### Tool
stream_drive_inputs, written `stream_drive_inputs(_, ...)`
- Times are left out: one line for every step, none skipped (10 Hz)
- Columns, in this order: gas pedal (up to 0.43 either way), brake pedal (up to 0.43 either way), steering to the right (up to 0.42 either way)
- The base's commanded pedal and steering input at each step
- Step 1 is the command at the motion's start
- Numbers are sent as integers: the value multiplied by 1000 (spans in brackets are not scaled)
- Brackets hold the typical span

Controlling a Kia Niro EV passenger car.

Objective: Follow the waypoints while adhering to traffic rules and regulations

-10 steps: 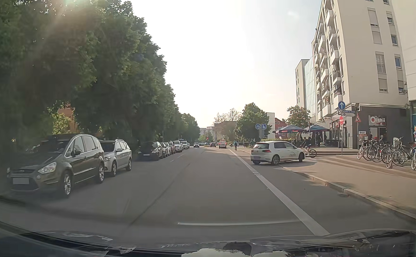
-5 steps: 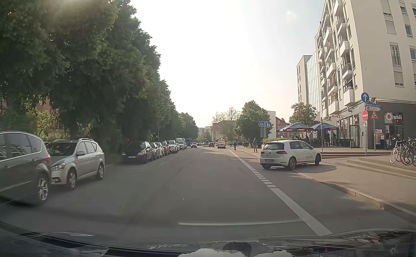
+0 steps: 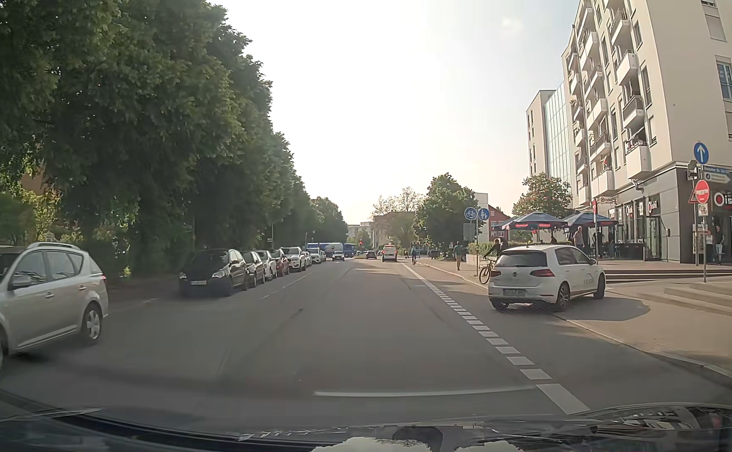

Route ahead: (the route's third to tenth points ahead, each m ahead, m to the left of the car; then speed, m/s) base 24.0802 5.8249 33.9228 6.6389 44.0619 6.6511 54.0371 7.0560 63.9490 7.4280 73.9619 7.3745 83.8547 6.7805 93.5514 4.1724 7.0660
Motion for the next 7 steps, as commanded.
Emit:
stream_drive_inputs(0,0,2)
stream_drive_inputs(0,0,2)
stream_drive_inputs(8,0,2)
stream_drive_inputs(8,0,1)
stream_drive_inputs(8,0,2)
stream_drive_inputs(8,0,1)
stream_drive_inputs(8,0,1)
